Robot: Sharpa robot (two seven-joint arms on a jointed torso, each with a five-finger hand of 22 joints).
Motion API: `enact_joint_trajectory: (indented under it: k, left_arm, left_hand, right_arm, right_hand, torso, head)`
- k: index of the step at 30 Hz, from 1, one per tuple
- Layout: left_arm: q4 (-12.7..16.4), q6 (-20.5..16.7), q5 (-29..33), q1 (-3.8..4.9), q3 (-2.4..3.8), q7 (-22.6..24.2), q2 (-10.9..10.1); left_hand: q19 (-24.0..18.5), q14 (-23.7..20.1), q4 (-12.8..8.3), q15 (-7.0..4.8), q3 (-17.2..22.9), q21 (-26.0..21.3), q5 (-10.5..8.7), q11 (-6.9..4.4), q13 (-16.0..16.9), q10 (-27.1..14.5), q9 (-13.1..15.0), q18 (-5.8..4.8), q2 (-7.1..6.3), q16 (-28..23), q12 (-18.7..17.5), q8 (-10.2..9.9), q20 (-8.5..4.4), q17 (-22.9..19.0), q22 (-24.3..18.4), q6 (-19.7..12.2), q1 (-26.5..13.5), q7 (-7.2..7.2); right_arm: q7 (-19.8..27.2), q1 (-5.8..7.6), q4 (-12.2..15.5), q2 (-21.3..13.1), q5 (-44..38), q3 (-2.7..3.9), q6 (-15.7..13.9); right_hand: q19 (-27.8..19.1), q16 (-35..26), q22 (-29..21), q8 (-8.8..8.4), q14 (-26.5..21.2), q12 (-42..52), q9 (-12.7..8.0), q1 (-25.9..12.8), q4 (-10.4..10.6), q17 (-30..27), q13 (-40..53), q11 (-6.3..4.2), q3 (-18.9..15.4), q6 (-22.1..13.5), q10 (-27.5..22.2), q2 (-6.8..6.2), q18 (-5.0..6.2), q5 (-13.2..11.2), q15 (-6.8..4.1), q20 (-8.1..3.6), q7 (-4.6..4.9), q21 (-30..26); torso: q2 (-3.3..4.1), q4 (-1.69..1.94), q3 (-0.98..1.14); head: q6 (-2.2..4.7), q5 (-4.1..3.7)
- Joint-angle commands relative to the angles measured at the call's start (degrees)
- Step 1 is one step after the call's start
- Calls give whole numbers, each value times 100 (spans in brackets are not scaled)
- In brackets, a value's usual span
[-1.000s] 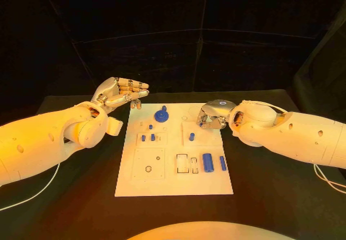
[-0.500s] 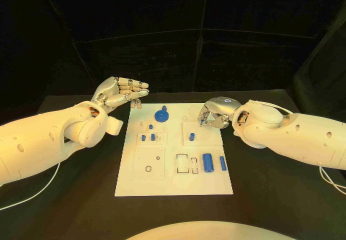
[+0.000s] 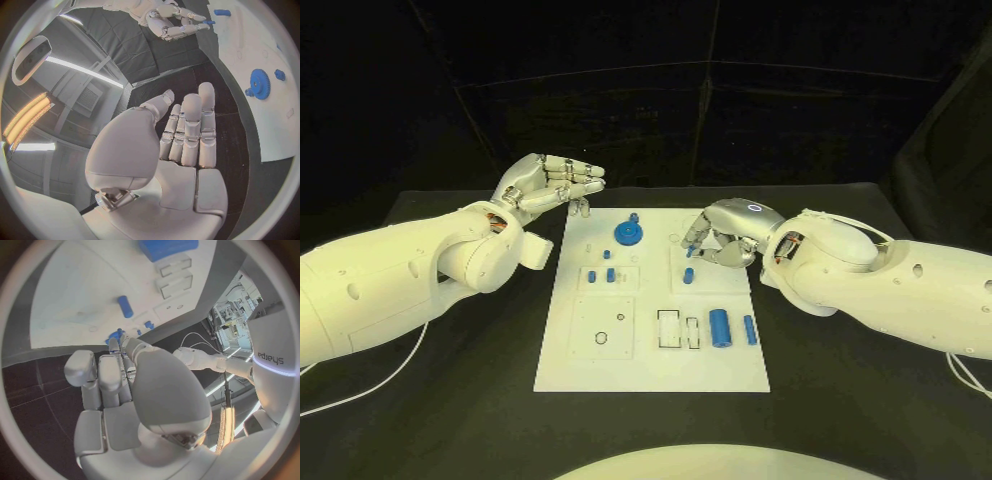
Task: Assemble the parts on the task board
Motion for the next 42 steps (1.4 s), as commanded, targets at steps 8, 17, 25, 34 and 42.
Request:
enact_joint_trajectory:
  k: [8,17,25,34,42]
  left_arm:
    - [16,10,175,7,5,50,50]
    - [42,15,186,7,6,60,98]
    - [62,24,187,7,6,63,116]
    - [56,42,187,6,6,62,130]
    - [47,65,187,2,5,56,138]
  left_hand:
    - [-14,-24,2,8,-40,-36,-18,6,-4,-35,-5,32,36,-15,38,-21,27,-7,-5,-40,-37,-9]
    - [-12,-17,1,10,-44,-38,-18,8,-4,-45,-5,32,39,-4,40,-22,29,10,-7,-47,-36,-6]
    - [-12,-14,2,10,-45,-39,-18,9,-4,-47,-5,32,40,2,41,-22,29,20,-8,-49,-36,-6]
    - [-7,-15,10,15,-63,-45,-20,15,-2,-62,-3,31,42,1,50,-19,34,8,-14,-60,-50,0]
    - [-7,-14,13,17,-70,-48,-20,16,-1,-66,-2,31,42,3,53,-18,36,9,-16,-64,-54,1]
  right_arm:
    - [213,0,82,536,228,-1,-85]
    - [287,-421,-174,1035,-75,-4,130]
    - [273,-633,-383,1280,-336,-3,300]
    - [235,-709,-431,1378,-471,-3,347]
    - [205,-743,-465,1448,-633,-4,342]
  right_hand:
    - [-7,37,6,-15,161,-26,-8,-81,-25,4,-5,8,79,4,23,10,-41,1,-12,29,39,29]
    - [-7,46,10,-23,162,-30,-12,-109,-58,8,-6,16,124,-18,7,-14,-42,11,-7,32,48,32]
    - [-6,57,13,-24,164,-32,-12,-125,-71,18,-6,20,147,-28,-1,-20,-43,12,-3,34,53,34]
    - [-6,57,13,-24,164,-32,-12,-125,-71,18,-6,20,147,-28,-1,-20,-43,12,-3,34,53,34]
    - [-4,65,17,-24,166,-32,-13,-137,-82,25,-6,23,163,-34,-6,-25,-44,12,-1,36,56,37]
  torso:
    - [7,5,-5]
    - [2,-1,-1]
    - [-1,-2,-7]
    - [3,-3,-4]
    - [9,7,-4]
  head:
    - [-124,344]
    - [-167,619]
    - [-215,710]
    - [-253,770]
    - [-272,774]
